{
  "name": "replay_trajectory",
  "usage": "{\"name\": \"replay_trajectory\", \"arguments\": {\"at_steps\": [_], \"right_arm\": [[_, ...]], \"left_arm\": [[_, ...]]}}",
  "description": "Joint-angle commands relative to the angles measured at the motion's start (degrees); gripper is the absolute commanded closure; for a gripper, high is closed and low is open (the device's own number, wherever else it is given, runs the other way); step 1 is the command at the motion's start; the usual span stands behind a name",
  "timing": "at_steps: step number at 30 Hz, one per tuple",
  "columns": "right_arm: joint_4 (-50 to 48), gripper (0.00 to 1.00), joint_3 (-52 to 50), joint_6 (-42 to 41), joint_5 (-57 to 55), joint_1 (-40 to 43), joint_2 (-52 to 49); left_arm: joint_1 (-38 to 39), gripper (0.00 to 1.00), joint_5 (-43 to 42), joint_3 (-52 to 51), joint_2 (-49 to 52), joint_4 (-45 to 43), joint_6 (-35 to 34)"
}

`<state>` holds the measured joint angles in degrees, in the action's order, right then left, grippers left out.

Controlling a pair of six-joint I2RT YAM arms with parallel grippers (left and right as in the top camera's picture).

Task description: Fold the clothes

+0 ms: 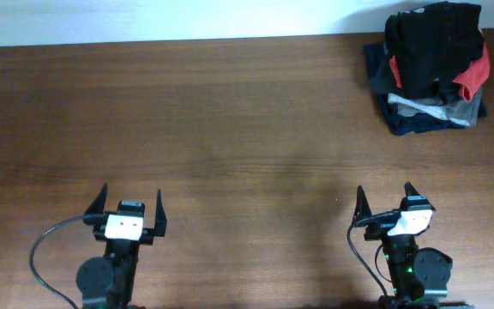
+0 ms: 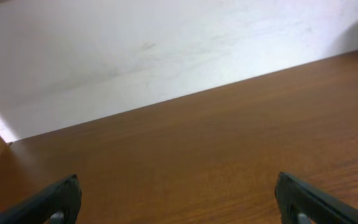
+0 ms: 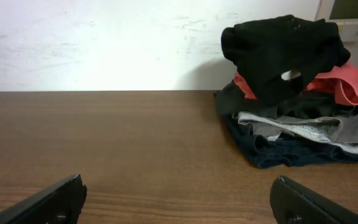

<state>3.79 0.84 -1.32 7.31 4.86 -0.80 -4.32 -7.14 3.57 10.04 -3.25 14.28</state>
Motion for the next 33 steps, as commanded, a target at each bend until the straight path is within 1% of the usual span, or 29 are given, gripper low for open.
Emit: {"name": "replay_trajectory", "arguments": {"at_steps": [1,8,33], "right_arm": [[0.0,0.01,-0.5,-0.2,-0.5,0.4,0.6],[0.0,0.01,-0.5,-0.2,-0.5,0.4,0.6],[0.0,0.01,-0.5,-0.2,-0.5,0.4,0.6]], "left_arm": [[-1.0,0.01,-1.2,-2.2,-3.5,0.4,-1.2],[-1.5,0.01,-1.2,-3.0,-9.8,7.4,-1.4],[-1.5,0.01,-0.4,-3.0,-9.7,7.2,-1.8]]}}
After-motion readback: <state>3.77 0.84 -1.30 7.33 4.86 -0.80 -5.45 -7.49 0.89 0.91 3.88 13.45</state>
